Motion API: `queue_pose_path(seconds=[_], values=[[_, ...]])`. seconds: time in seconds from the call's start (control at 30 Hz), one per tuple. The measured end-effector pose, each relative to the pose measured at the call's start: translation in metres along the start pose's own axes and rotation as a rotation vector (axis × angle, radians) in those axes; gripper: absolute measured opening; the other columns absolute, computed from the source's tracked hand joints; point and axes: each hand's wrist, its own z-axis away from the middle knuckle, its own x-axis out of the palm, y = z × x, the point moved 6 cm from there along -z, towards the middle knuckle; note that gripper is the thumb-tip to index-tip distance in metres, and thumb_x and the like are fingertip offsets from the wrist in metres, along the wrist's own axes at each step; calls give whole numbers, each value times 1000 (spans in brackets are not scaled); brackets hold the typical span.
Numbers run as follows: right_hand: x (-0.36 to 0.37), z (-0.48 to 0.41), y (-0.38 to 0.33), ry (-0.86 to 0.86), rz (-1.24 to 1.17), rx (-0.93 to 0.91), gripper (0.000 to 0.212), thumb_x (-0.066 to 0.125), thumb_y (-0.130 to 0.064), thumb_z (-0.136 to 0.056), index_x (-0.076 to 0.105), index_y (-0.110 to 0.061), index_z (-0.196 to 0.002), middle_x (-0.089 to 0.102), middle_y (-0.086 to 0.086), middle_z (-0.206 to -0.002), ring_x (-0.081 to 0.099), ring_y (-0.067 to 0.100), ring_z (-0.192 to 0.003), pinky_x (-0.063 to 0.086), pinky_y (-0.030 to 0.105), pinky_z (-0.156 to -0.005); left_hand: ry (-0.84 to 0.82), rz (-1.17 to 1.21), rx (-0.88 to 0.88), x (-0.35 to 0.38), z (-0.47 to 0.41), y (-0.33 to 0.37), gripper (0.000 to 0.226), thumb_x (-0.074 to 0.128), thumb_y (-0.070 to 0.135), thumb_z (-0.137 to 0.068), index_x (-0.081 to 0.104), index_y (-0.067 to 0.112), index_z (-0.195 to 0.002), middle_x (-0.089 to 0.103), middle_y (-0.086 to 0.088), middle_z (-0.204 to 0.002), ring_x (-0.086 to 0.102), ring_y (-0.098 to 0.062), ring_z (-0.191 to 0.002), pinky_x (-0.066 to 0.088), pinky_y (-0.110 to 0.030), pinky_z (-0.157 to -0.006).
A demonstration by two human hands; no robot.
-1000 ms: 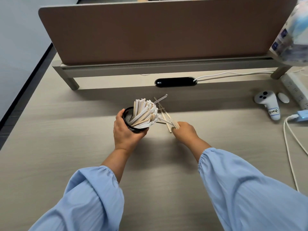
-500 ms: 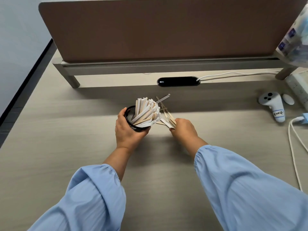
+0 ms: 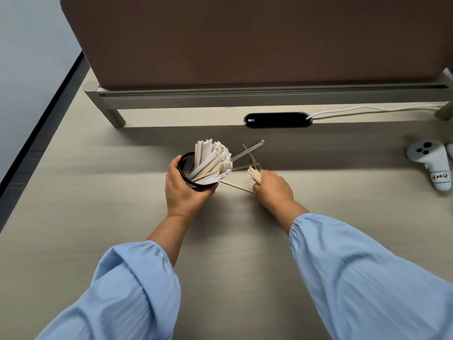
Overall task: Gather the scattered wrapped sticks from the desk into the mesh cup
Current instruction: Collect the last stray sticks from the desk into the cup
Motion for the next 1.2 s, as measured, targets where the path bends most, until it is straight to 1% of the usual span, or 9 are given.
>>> queue_pose_path(seconds=[0.1,0.17,0.27,0.4,0.57,0.67,0.83,0.97,1.2], values=[[-3,-4,-13,-14,-65,-64,23,38,-12,-92,40,-6,-114,59,23,-114,55,40,-103,38,37,-73,12,1,-3,-1,-6,-3,98,75,50,-45,35,16,-128,54,-7,-122,53,-25,-112,44,-45,-97],[0,-6,-27,-45,-64,-149,21,38,-10,-92,39,-8,-113,59,24,-113,56,41,-99,36,35,-71,13,-3,-8,-2,-8,-4,99,75,51,-44,35,16,-128,54,-7,-122,53,-24,-112,44,-45,-97],[10,-10,-47,-65,-24,-257,27,53,-27,-90,48,-10,-111,61,18,-114,57,38,-106,39,35,-74,19,-8,-18,-6,-11,-6,101,74,53,-44,35,15,-128,54,-7,-123,53,-24,-113,44,-44,-98],[22,-17,-63,-72,6,-283,30,50,-14,-87,61,-21,-114,58,12,-113,56,34,-111,45,34,-85,46,-25,-42,-17,-19,-13,102,73,54,-43,35,14,-129,54,-8,-124,53,-24,-114,43,-44,-98],[26,-20,-81,-85,202,-381,35,40,1,-89,54,-7,-120,54,16,-122,48,35,-118,42,39,-92,72,-39,-51,-25,-27,-21,101,73,52,-44,35,14,-128,54,-9,-123,53,-25,-113,44,-45,-98],[16,-23,-86,-25,272,-409,33,35,6,-88,46,-5,-117,56,18,-123,46,37,-116,41,43,-89,85,-35,-60,-25,-30,-24,101,74,51,-43,35,14,-128,53,-10,-123,53,-25,-114,43,-45,-98],[-1,-41,-77,-39,298,-359,29,37,1,-90,41,-6,-117,58,18,-119,58,39,-108,45,42,-81,84,-21,-63,-21,-36,-26,99,76,51,-44,34,18,-128,53,-7,-123,53,-23,-113,44,-45,-98],[-3,-52,-69,-79,335,-306,28,45,-10,-93,50,-9,-121,53,17,-121,57,39,-110,46,40,-83,85,-11,-69,-20,-37,-24,99,76,50,-44,35,17,-128,54,-6,-123,53,-22,-113,43,-44,-98],[7,-51,-79,-75,421,-396,33,36,-2,-94,46,-3,-125,48,19,-129,46,36,-121,42,44,-94,67,-23,-56,-17,-38,-20,101,74,53,-44,34,15,-129,54,-8,-124,53,-24,-115,43,-45,-98]])
